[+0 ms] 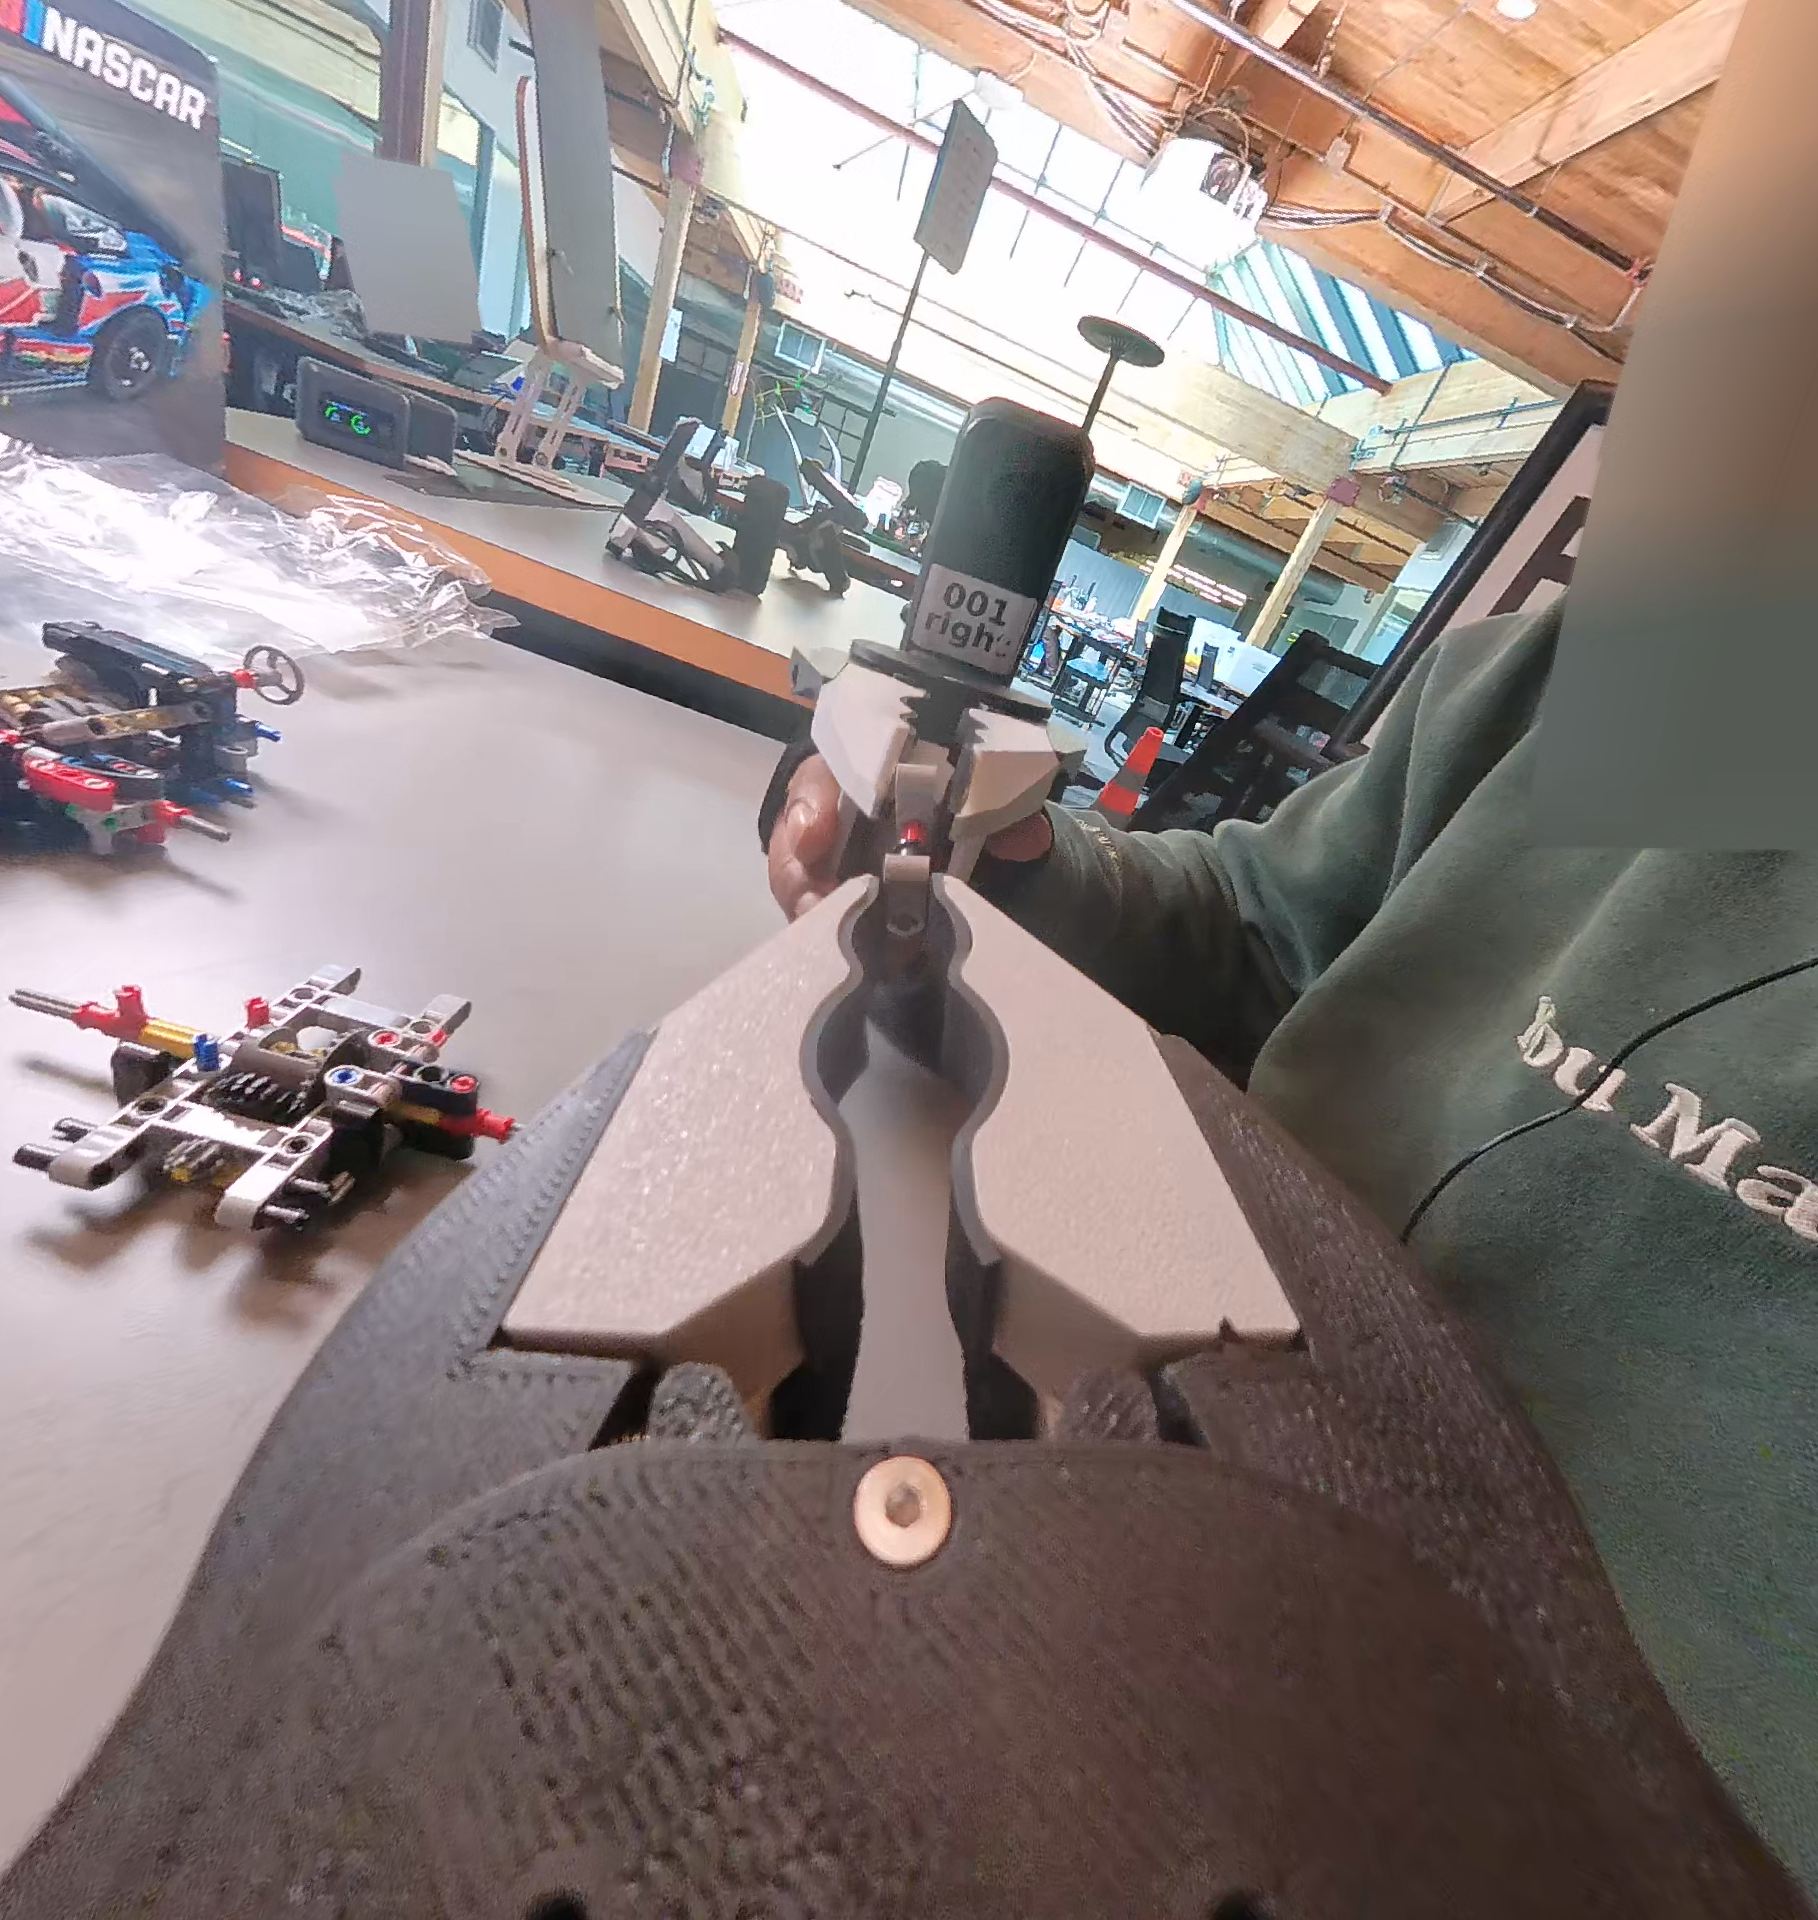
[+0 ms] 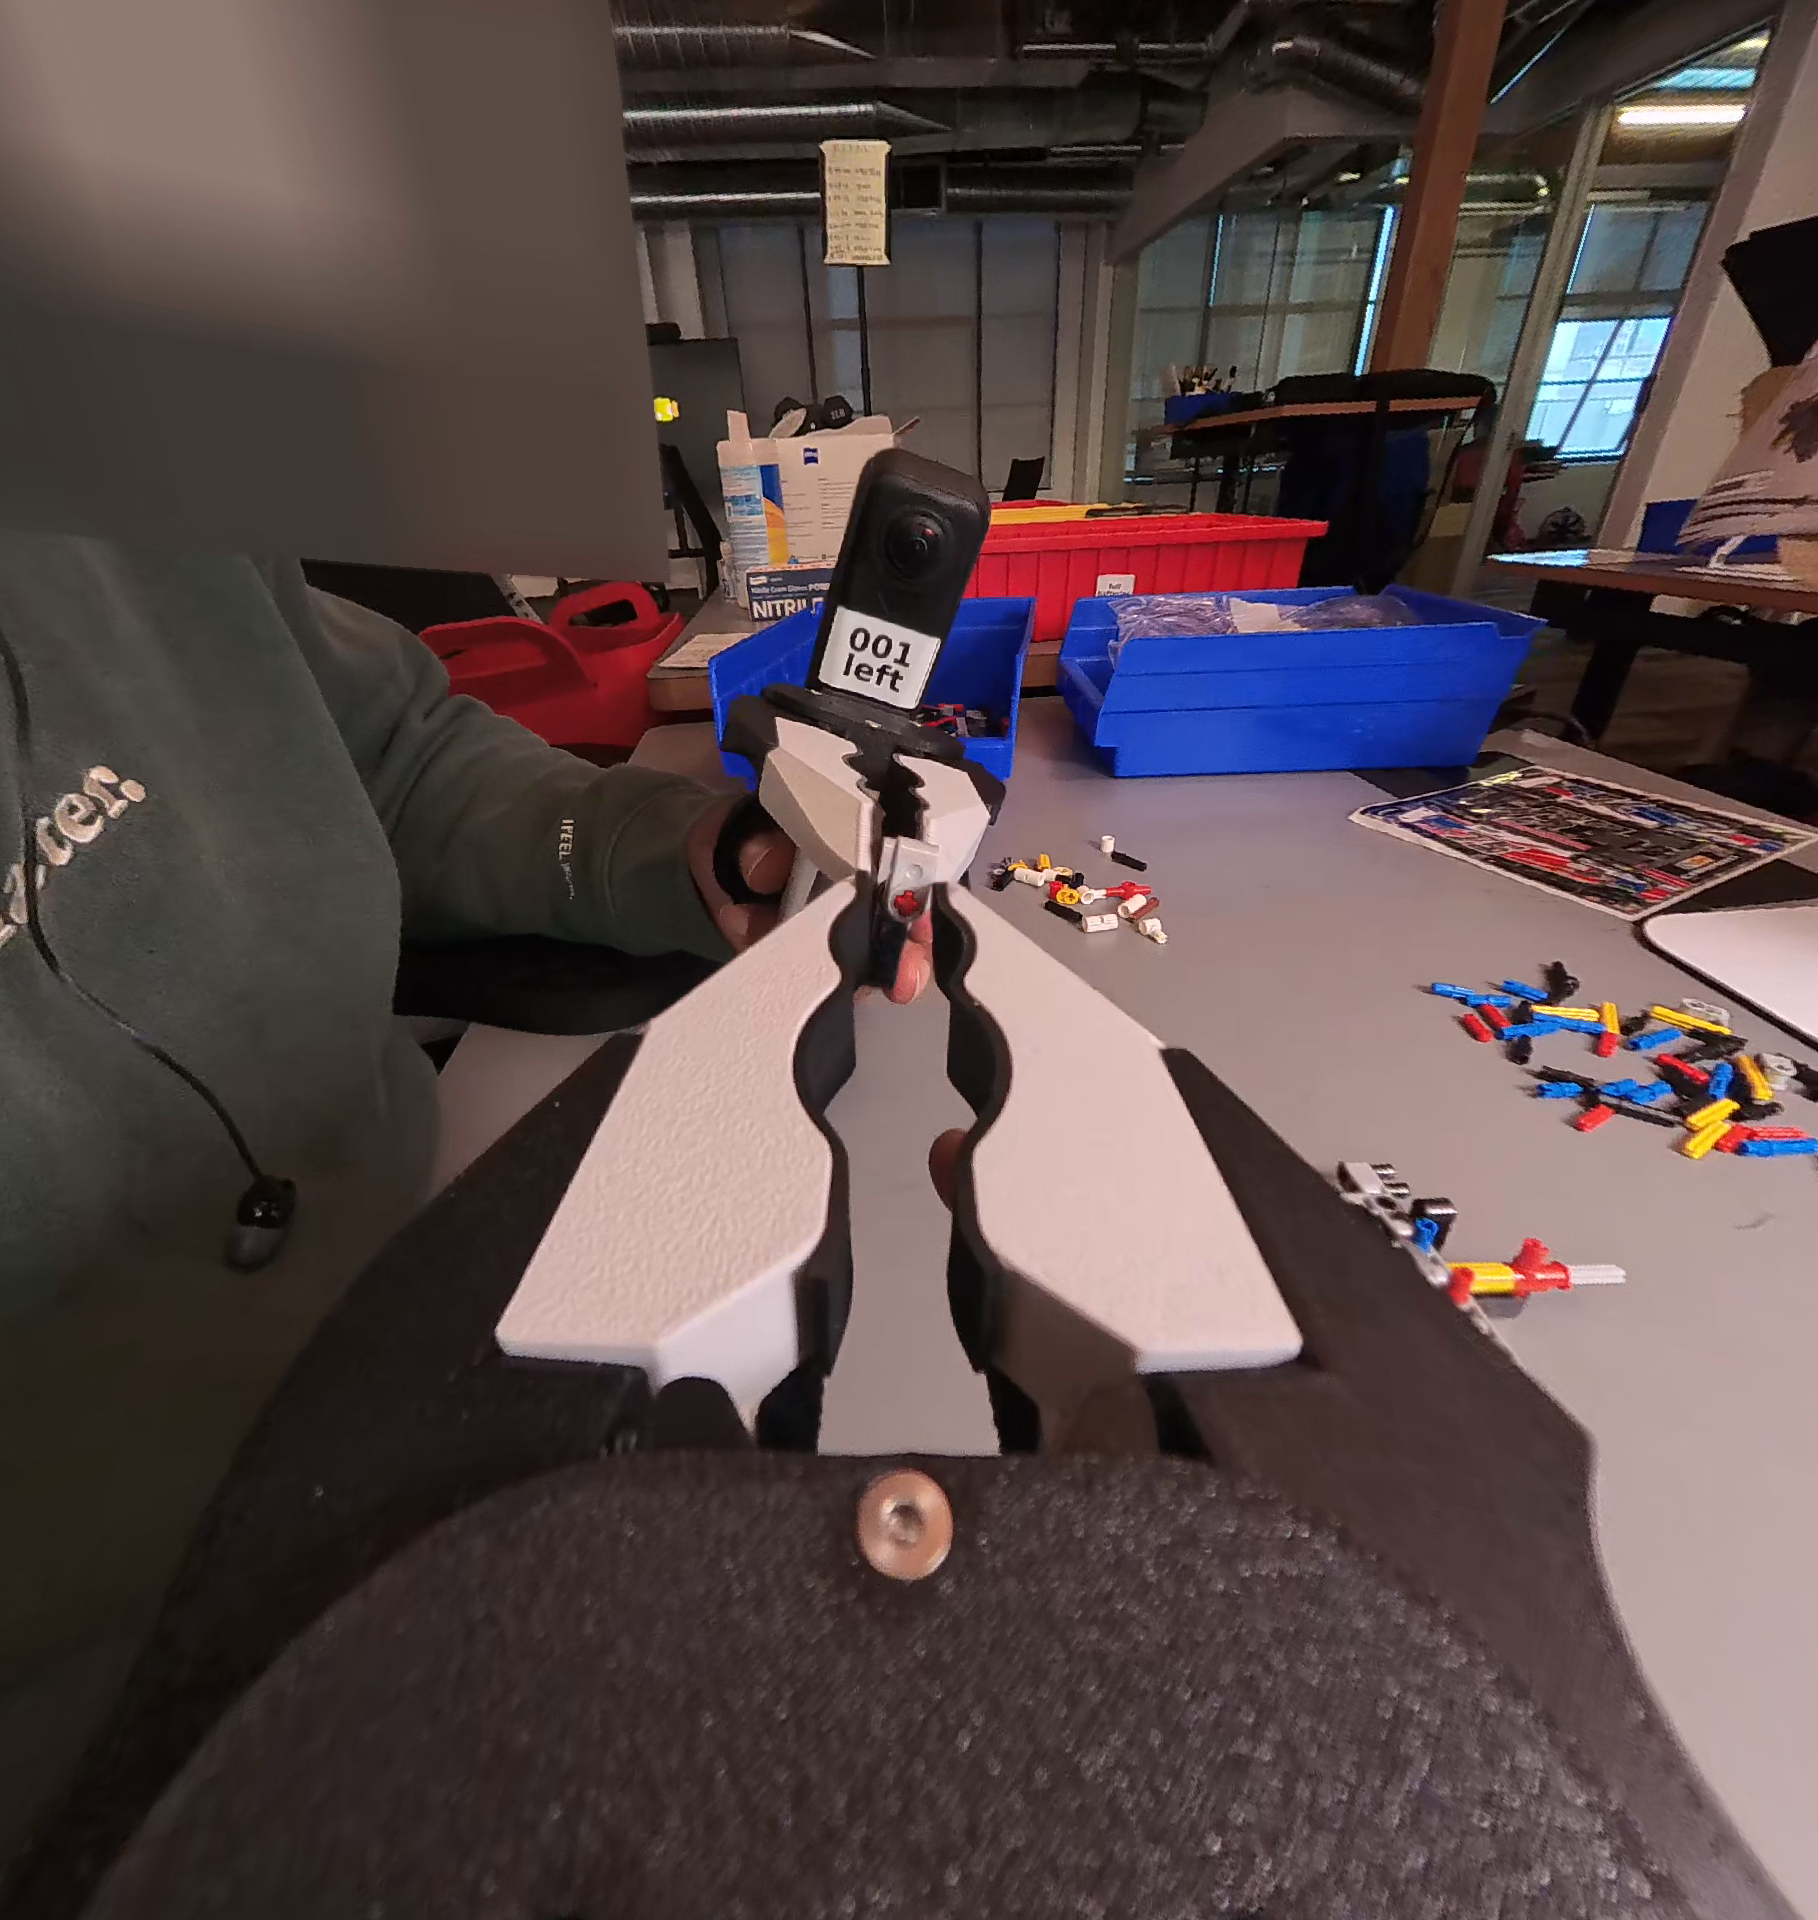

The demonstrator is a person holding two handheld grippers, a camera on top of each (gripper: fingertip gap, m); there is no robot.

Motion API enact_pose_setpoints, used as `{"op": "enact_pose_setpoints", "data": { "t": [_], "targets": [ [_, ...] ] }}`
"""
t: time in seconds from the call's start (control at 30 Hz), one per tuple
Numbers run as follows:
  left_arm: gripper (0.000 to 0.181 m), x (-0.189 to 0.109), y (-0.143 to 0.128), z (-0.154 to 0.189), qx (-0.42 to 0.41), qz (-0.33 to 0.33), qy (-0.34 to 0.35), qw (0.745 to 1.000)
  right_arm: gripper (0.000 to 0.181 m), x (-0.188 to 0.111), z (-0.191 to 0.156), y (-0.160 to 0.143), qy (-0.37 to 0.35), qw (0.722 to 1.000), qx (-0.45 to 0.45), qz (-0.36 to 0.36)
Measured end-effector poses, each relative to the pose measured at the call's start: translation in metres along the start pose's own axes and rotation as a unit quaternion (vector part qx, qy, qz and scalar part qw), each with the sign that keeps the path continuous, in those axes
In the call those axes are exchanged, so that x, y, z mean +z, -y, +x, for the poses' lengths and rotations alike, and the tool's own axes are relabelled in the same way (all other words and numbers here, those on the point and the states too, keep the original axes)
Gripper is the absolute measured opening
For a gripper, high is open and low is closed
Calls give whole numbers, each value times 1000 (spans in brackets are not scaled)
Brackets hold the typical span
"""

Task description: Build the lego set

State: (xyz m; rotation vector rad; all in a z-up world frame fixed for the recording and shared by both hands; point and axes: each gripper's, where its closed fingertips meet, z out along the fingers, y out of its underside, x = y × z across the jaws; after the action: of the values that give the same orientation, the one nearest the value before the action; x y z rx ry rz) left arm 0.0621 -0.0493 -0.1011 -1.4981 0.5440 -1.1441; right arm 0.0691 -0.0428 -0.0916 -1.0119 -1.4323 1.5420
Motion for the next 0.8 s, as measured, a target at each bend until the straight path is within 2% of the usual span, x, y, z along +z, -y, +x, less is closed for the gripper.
{"op": "enact_pose_setpoints", "data": {
  "t": [0.67,0.8],
  "targets": [
    [5,6,-16,3,-31,-27,-16,999,6,3,-9,-21,25,998,8,-55],
    [5,6,-8,3,-18,-14,-7,1000,6,4,-5,-13,16,999,13,-32]
  ]
}}
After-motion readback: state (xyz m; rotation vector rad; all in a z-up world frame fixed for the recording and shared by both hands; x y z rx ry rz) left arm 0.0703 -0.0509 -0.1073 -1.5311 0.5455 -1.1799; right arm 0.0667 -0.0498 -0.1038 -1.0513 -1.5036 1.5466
